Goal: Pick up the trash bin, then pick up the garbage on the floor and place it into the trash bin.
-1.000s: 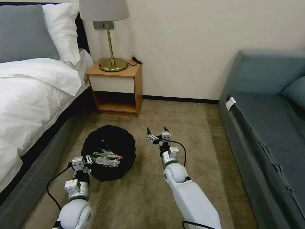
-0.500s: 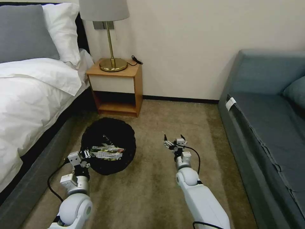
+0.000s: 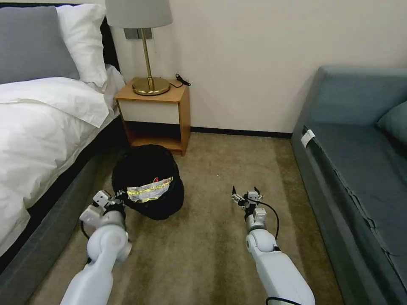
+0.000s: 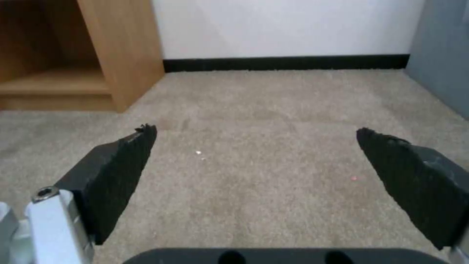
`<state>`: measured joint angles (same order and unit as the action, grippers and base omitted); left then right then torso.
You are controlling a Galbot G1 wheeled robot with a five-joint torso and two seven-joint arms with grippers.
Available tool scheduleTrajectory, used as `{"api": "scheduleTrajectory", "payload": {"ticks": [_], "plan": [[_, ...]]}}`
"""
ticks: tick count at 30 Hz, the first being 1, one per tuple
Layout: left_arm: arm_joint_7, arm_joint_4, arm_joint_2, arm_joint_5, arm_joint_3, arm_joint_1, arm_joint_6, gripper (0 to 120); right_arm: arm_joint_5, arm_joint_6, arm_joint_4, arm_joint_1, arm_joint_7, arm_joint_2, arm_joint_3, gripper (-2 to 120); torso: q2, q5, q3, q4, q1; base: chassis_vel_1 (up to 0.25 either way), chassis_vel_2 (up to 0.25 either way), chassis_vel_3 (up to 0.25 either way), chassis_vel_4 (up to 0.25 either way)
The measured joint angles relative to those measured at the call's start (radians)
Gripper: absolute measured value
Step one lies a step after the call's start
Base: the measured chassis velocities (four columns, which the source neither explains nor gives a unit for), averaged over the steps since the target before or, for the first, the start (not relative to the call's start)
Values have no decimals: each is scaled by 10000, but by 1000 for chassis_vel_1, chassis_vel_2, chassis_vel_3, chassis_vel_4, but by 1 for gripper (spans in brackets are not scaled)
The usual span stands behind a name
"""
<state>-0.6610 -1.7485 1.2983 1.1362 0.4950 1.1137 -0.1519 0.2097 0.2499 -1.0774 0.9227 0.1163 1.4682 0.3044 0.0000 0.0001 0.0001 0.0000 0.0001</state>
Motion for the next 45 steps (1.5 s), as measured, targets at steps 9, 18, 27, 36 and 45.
{"api": "scheduleTrajectory", "payload": {"ticks": [9,18,27,36,45], "plan": [[-908,1514,456,43,-132,-1316,-548,2,0,62,37,28,-186,72,100,100,0,-1,-1,-1,0,0,0,0,0],[-952,2029,574,-64,-151,-1666,-761,4,1,145,49,67,-299,99,102,100,0,-1,0,0,0,0,0,0,0],[-976,2083,563,-146,-159,-1612,-907,40,7,176,13,108,-337,118,93,100,0,0,-1,0,0,0,0,0,0],[-836,1706,454,-823,-103,-1373,-866,69,11,180,-109,179,-337,120,119,100,0,-2,-1,-1,0,0,0,0,0],[401,698,-212,-3506,-60,-611,-445,98,32,153,-419,245,-324,193,137,100,0,-2,-1,0,-1,0,0,0,0]]}}
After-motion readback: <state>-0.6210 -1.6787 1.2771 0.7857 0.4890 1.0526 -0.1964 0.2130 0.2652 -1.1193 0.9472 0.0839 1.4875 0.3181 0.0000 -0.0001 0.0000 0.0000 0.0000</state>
